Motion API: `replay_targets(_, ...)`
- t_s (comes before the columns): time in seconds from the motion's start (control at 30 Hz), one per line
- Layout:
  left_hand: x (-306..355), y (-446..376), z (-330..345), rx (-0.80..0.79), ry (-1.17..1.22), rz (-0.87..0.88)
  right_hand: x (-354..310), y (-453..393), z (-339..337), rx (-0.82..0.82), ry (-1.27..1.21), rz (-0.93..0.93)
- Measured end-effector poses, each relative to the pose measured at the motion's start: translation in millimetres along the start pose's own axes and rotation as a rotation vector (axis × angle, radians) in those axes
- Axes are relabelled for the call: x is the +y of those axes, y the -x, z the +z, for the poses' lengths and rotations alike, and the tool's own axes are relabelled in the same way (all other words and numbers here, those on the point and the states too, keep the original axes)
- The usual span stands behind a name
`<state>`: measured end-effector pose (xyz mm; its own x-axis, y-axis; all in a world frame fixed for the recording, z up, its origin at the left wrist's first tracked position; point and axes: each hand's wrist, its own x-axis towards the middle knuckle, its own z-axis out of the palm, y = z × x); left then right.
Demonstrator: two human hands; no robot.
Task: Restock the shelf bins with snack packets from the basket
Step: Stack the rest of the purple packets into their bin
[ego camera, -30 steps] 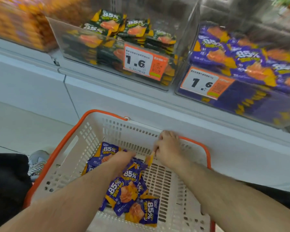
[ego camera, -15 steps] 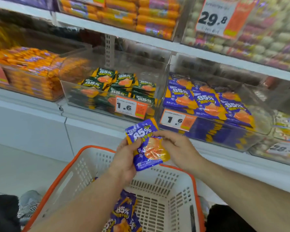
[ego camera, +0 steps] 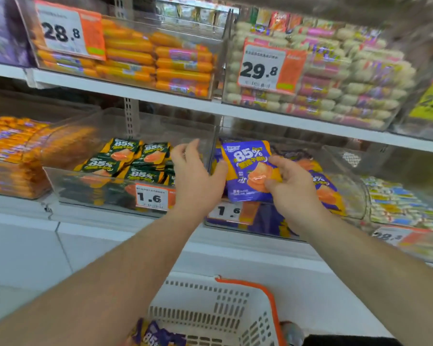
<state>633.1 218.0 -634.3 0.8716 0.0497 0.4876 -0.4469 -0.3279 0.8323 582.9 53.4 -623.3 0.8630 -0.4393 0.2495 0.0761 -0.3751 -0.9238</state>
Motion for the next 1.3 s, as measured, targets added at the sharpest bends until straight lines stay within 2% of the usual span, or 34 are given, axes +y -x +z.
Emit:
replay_targets(0.07, -4.9, -17.8, 9.4, -0.045, -0.231, 0.178, 1.4, -35.7, -14.5, 0.071, 0.048, 0.062)
replay_targets(0.13, -10.6, -32.2, 19.0, -0.121, -0.376, 0.251, 2.1, -72.8, -25.4, 0.117, 0.109, 0.088)
replay_targets(0.23, -18.0, -37.3, 30.5, -0.238, -0.415, 0.128, 0.5, -113.5, -31.4, 0.09, 0.254, 0.077)
replay_targets(0.3, -21.4, -36.1, 33.7, -0.255, -0.425, 0.043, -1.6, -128.1, -28.5, 0.037, 0.322, 0.123)
replay_targets(0.4, -24.0, -37.7, 35.2, -0.231, -0.436, 0.064, -0.9, -141.2, -18.8, -0.018, 0.455, 0.193)
replay_targets(0.47, -24.2, -38.3, 35.0, -0.22, -0.423, 0.082, -2.9, -146.5, -10.4, -0.087, 0.687, 0.228)
replay_targets(0.53, -24.7, -37.7, 35.5, -0.209, -0.408, 0.079, -1.9, -148.3, -5.4, -0.124, 0.865, 0.195)
replay_targets(0.63, -24.5, -37.7, 35.9, -0.193, -0.402, 0.08, 8.4, -156.3, -2.8, -0.156, 0.994, 0.154)
replay_targets(0.93, -22.6, -37.3, 35.4, -0.186, -0.404, 0.076, 18.1, -165.1, -0.2, -0.168, 1.065, 0.14)
replay_targets(1.1, -20.9, -37.8, 33.2, -0.239, -0.407, 0.052, 2.9, -148.0, -1.2, -0.037, 1.085, 0.137)
replay_targets(1.17, -20.8, -39.8, 31.6, -0.271, -0.36, 0.021, -5.5, -129.1, 2.2, 0.075, 1.022, 0.036)
replay_targets(1.23, -20.4, -41.5, 28.1, -0.263, -0.295, 0.016, -16.3, -103.3, 8.4, 0.172, 0.842, -0.107)
replay_targets(1.3, -18.4, -38.6, 21.9, -0.19, -0.292, 0.123, -27.2, -75.0, 19.1, 0.21, 0.643, -0.233)
